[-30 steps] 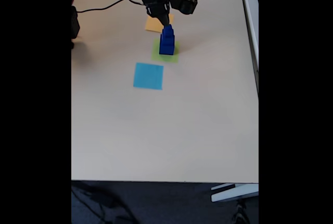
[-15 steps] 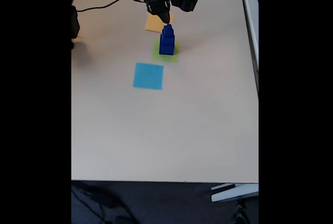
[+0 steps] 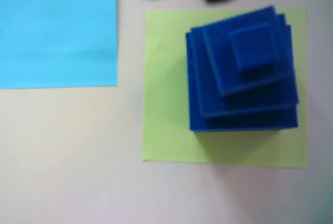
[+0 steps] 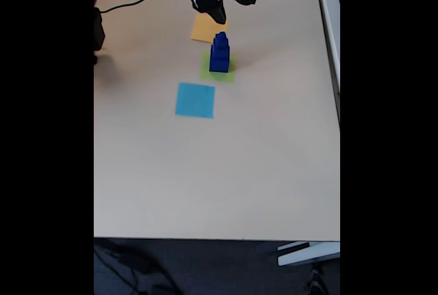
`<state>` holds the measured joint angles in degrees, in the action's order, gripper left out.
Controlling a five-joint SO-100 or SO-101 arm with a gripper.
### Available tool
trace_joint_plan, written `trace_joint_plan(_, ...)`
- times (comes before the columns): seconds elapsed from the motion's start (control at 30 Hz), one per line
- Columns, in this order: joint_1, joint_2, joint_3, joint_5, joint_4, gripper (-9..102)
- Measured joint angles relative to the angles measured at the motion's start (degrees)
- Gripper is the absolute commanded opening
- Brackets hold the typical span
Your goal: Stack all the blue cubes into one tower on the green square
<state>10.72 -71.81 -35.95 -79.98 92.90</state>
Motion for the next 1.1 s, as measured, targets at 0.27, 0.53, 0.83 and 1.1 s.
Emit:
trace_joint_plan(0.27,0.0,0.0,0.26,0.09,0.0,0)
trace_joint_plan(0.53,0.0,-0.18,0.97,0.18,0.0,0)
trace_joint_plan(0.83,0.0,-0.53,1.58,0.18,0.0,0)
trace_joint_plan(1.1,1.41,-0.53,1.58,0.53,-2.72,0)
